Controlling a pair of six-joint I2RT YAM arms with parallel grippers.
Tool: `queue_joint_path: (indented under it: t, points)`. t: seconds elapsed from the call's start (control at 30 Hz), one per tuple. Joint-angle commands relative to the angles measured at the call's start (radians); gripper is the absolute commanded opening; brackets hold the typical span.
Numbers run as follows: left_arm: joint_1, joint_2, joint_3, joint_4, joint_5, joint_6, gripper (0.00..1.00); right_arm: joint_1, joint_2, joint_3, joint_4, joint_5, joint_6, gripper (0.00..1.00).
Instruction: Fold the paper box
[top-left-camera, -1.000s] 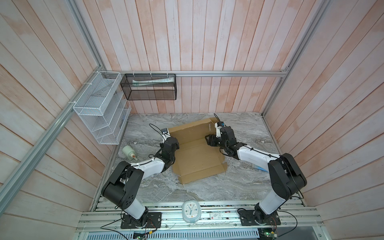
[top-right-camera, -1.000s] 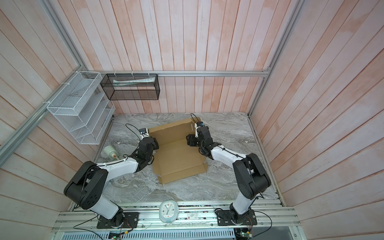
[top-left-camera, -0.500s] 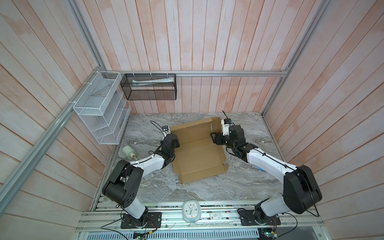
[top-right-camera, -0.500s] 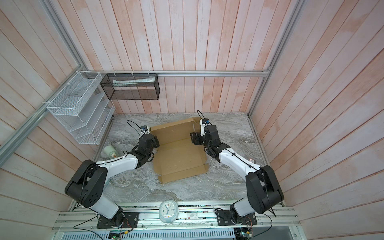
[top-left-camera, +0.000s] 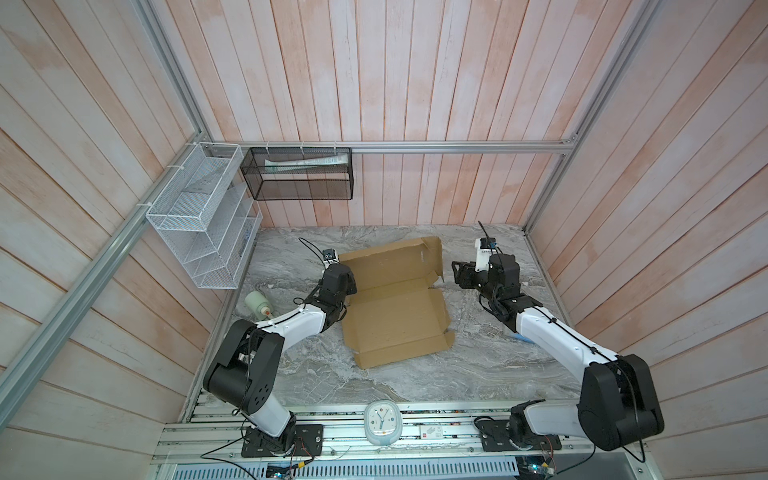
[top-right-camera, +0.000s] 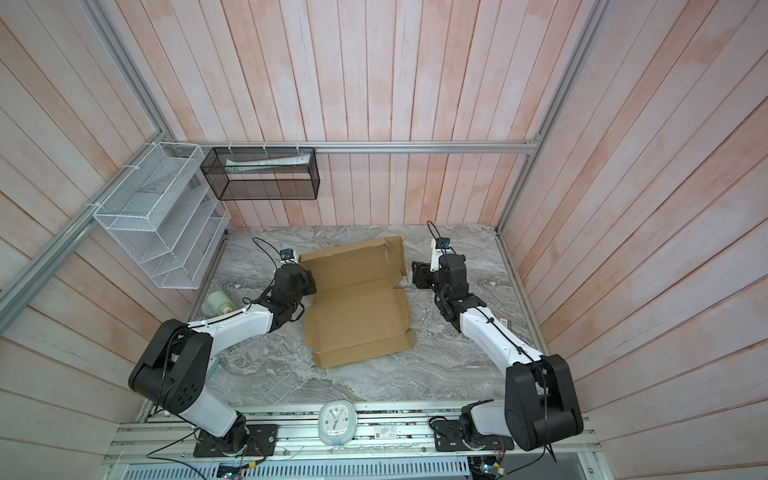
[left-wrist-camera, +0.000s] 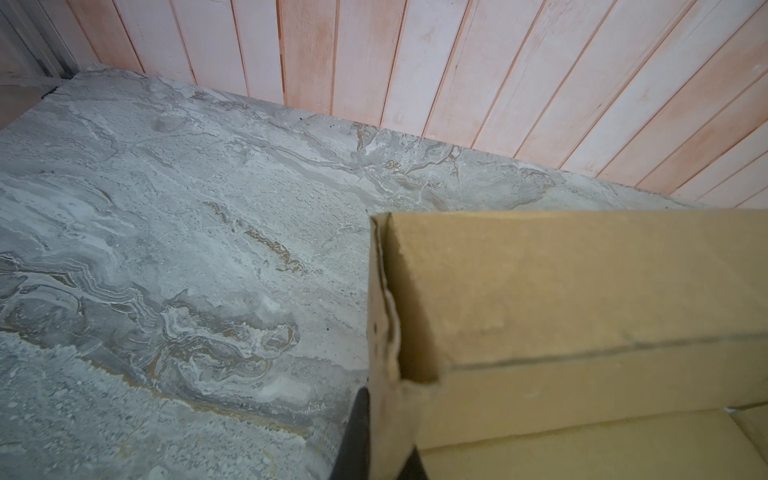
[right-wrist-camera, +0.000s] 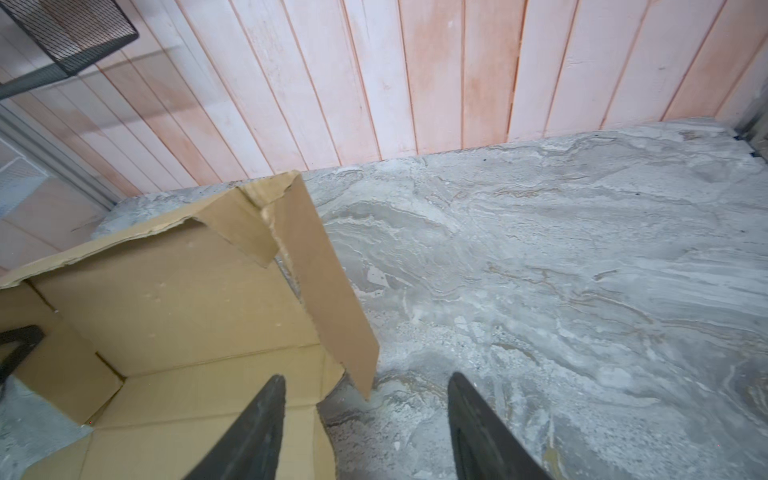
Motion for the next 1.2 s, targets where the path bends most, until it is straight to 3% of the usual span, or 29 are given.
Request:
queue_joint_path:
  t: [0.0,0.27,0.77,1.17]
  points:
    - [0.012,-0.007,0.034,-0.014,0.057,0.012,0.00,-0.015,0.030,0.013,0.026,0.052,-0.058,0.63]
    - [0.021,0.000,0.037,-0.017,0.066,0.034,0.00,-0.099,0.137,0.074,0.048,-0.046,-0.070,0.62]
    - [0.028,0.042,0.057,-0.006,0.100,0.079,0.00,-0.161,0.444,0.266,-0.006,-0.417,-0.219,0.56]
    - [0.029,0.061,0.065,0.004,0.119,0.077,0.00,-0.160,0.442,0.212,0.005,-0.522,-0.270,0.55]
